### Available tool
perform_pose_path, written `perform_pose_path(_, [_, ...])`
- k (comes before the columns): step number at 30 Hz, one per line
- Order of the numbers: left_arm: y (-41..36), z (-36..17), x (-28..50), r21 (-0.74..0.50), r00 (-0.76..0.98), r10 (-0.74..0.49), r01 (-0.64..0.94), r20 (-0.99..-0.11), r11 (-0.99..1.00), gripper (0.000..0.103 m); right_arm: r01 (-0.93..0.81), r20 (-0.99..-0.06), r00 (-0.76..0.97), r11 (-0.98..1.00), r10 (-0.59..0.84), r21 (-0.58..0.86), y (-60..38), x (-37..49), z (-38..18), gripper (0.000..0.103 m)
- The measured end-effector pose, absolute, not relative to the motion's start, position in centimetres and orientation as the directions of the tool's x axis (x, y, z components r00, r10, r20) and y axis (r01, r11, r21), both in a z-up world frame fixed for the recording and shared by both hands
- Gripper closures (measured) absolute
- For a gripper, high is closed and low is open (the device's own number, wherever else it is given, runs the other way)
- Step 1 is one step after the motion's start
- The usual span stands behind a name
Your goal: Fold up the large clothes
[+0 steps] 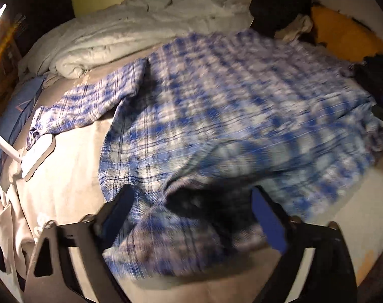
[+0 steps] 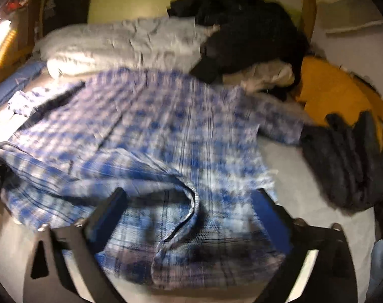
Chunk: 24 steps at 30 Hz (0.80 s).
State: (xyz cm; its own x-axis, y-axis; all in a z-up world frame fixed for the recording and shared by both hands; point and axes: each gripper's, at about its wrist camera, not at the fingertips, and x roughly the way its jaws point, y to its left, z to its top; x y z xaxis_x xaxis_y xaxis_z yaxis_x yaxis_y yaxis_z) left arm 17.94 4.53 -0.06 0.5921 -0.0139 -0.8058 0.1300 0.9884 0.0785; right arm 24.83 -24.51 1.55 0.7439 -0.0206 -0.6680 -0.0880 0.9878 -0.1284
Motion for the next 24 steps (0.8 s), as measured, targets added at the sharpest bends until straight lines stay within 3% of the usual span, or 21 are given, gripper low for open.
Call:
perform_pose_path(4, [4.0, 0.9, 16.1, 0.057, 0.588, -0.039, 0.144, -0.808, 0.988, 0.004, -0.082, -0.631, 0.775, 0.982, -0.045, -0.171, -24.6, 23.0, 3.2, 0.000])
perform_pose_path(8, [3.4, -0.4, 15.0, 0.114, 0.548, 0.002, 0.171, -0.836, 0.979, 0.004, -0.206, -0.726, 0.687, 0.953, -0.021, -0.222, -23.9, 22.1, 2.2, 0.000])
perform_pose_path(14, [4.4, -4.0, 14.6, 0.126, 0.467, 0.029, 0.178, -0.884, 0.976, 0.004, -0.236, -0.793, 0.596, 0.914, -0.131, -0.328, -23.3, 22.3, -2.0, 0.000])
perform_pose_path(16, [4.7, -4.3, 14.5, 0.127, 0.461, 0.031, 0.178, -0.887, 0.976, 0.007, -0.216, -0.804, 0.579, 0.926, -0.134, -0.310, -24.0, 22.8, -2.3, 0.000])
perform_pose_path(17, [4.9, -4.2, 14.6, 0.135, 0.466, 0.041, 0.171, -0.884, 0.976, 0.012, -0.202, -0.800, 0.584, 0.931, -0.135, -0.305, -24.4, 22.8, -2.2, 0.002])
perform_pose_path(18, [5.1, -4.1, 14.6, 0.145, 0.474, 0.054, 0.159, -0.879, 0.977, 0.024, -0.184, -0.793, 0.594, 0.937, -0.135, -0.297, -24.8, 22.8, -1.9, 0.004])
perform_pose_path(19, [5.4, -3.8, 14.7, 0.152, 0.486, 0.065, 0.141, -0.872, 0.978, 0.031, -0.167, -0.786, 0.604, 0.943, -0.133, -0.288, -25.2, 22.8, -1.5, 0.013])
perform_pose_path(21, [6.4, -3.0, 14.9, 0.123, 0.511, 0.052, 0.106, -0.858, 0.987, 0.063, -0.137, -0.780, 0.613, 0.955, -0.126, -0.262, -25.9, 23.1, -1.0, 0.032])
perform_pose_path(23, [7.7, -2.0, 15.2, 0.088, 0.543, 0.047, 0.049, -0.839, 0.995, 0.086, -0.099, -0.776, 0.615, 0.962, -0.143, -0.256, -26.8, 23.5, -0.9, 0.081])
perform_pose_path(24, [8.4, -1.5, 15.3, 0.084, 0.558, 0.062, 0.015, -0.827, 0.996, 0.096, -0.083, -0.773, 0.617, 0.964, -0.149, -0.252, -27.1, 23.7, -0.8, 0.091])
